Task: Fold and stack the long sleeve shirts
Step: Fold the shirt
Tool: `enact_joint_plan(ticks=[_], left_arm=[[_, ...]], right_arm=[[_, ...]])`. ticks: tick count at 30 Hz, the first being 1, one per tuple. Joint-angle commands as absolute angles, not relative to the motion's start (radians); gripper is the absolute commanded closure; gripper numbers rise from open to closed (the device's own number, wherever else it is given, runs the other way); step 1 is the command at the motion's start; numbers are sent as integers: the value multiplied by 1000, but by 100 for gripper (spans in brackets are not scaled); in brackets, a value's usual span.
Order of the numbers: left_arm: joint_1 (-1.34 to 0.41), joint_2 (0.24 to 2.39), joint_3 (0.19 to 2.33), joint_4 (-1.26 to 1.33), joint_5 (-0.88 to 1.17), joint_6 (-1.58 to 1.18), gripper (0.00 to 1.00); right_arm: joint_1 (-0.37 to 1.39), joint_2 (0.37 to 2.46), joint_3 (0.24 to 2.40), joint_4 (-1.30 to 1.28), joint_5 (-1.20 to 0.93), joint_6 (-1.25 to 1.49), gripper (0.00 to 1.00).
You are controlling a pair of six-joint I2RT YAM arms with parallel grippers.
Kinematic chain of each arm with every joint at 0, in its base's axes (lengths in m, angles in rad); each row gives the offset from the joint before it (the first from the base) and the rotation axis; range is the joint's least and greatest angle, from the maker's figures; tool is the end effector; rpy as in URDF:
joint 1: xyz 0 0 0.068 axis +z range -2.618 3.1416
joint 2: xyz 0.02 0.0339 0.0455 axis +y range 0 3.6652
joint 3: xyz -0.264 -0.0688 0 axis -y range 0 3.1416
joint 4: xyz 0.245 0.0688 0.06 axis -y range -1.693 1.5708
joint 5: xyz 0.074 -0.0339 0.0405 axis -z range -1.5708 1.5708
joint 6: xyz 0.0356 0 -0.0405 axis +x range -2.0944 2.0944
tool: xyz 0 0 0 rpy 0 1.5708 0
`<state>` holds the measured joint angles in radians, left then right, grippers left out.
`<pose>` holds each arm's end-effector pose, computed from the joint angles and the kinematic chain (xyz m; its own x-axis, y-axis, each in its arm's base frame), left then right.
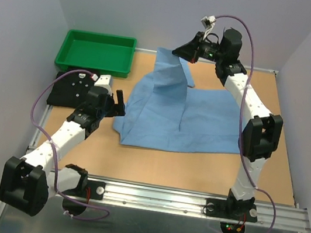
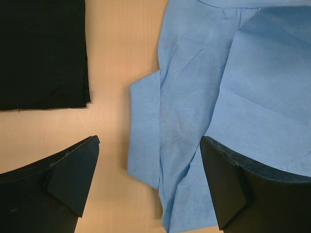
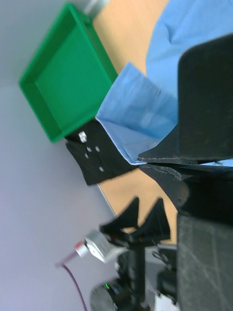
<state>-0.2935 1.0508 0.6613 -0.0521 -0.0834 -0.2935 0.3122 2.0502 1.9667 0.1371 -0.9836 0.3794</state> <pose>0.2279 -0.0658 0.2583 -0.4542 -0.1639 -0.8757 0.0886 0.9697 -0.2275 0.4520 0.1770 0.3921 -0.3087 0.1160 -0.9441 -0.9118 0.2465 0.3284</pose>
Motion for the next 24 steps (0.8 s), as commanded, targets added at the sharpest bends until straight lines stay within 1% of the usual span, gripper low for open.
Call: enact_joint_plan(ticks=[1,3,4,6,7,10,11,12,13,14,16,17,19,20,22,23,24], left_arm=[[-293,1020,672,-38,-98,-293,4],[-291,1012,672,-38,-101,-296,4],[-291,1009,670,-40,-106,-298,4],[-291,1005,667,-40,-109,-301,4],[-291,1002,669,-40,-112,-301,4],[-291,993,667,-41,-115,-301,4],[-291,991,667,-38,-115,-301,4],[-291,991,666,-40,-114,-299,4],[-291,992,667,-40,-115,-298,4],[-291,994,667,-40,-117,-299,4],[-291,994,666,-41,-117,-301,4],[-291,994,667,-40,-111,-301,4],[-291,992,666,-37,-98,-304,4],[-291,992,664,-34,-95,-304,4],[-291,994,666,-32,-84,-302,4],[-291,996,666,-32,-80,-302,4],[-291,994,664,-26,-74,-302,4]], right_arm=[[344,1835,1762,175,-1115,351,99],[342,1769,1659,173,-1150,321,99],[344,1738,1541,173,-1160,315,99],[344,1634,1421,175,-1166,292,99],[344,1602,1313,172,-1167,285,100],[344,1453,1146,157,-1114,255,99],[344,1422,1094,141,-1094,232,96],[344,1360,1024,82,-1027,218,84],[341,1330,985,55,-990,206,82],[342,1303,921,39,-903,187,79],[342,1218,858,-30,-781,170,77],[341,1192,833,-52,-658,155,76],[341,1125,770,-121,-545,143,76],[341,1100,752,-142,-429,158,75],[341,1024,704,-189,-338,189,75],[341,999,692,-198,-313,218,70],[341,973,681,-222,-267,236,52]])
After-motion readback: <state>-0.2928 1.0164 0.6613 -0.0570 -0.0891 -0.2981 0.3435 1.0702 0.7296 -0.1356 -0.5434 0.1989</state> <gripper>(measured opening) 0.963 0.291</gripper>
